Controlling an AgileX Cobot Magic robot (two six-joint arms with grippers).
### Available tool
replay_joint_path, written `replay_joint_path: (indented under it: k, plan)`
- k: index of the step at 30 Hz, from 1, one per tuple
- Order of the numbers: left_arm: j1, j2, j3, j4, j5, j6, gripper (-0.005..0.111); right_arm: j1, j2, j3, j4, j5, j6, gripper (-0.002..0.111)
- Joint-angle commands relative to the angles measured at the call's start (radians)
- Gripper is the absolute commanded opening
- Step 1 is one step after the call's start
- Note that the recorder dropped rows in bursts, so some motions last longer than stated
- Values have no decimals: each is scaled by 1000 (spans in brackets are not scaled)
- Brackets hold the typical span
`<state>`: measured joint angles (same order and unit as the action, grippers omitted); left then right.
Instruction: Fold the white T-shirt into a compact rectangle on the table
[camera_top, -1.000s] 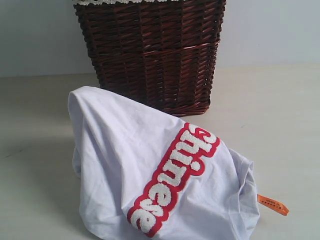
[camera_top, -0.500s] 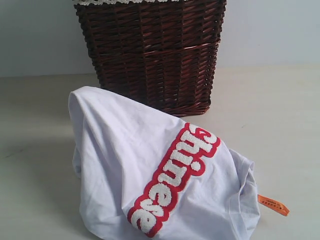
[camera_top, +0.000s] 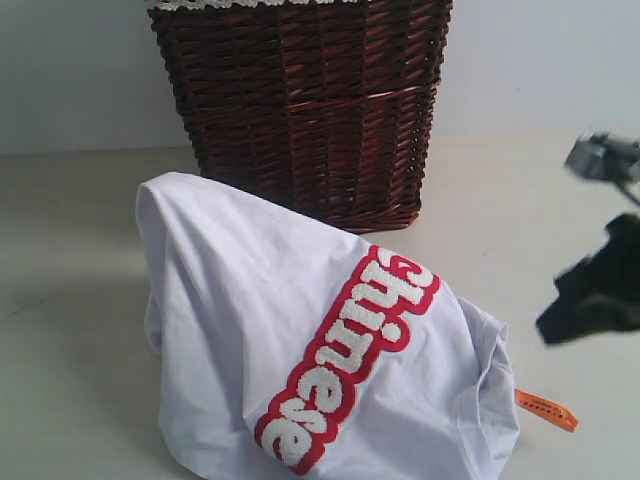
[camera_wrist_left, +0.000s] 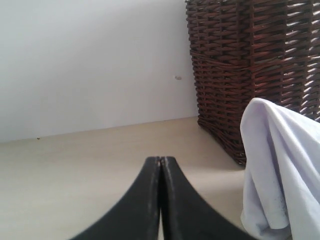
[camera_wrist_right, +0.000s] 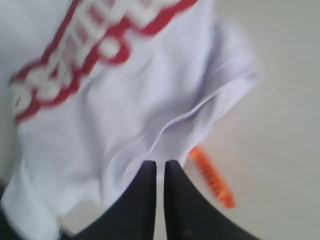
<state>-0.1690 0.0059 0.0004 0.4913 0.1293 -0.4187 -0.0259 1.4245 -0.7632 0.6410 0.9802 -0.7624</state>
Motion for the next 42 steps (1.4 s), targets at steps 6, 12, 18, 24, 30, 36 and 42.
replay_joint_path:
  k: [6,12,18,24,30,36,42]
  plan:
    - [-4,-6,0,2,0,-1,0,23,151,-8,269,241,-676,16]
    - [-4,-6,0,2,0,-1,0,216,218,-11,319,185,-892,72]
    - [-4,-6,0,2,0,-1,0,330,234,-11,184,34,-897,67]
    - [-4,-6,0,2,0,-1,0,466,375,-11,222,-68,-913,61]
    - [-4,-6,0,2,0,-1,0,491,389,-11,215,-53,-922,0]
    - [-4,-6,0,2,0,-1,0,491,283,-11,457,107,-1146,0]
    - [-4,-6,0,2,0,-1,0,491,250,-11,660,225,-1172,0]
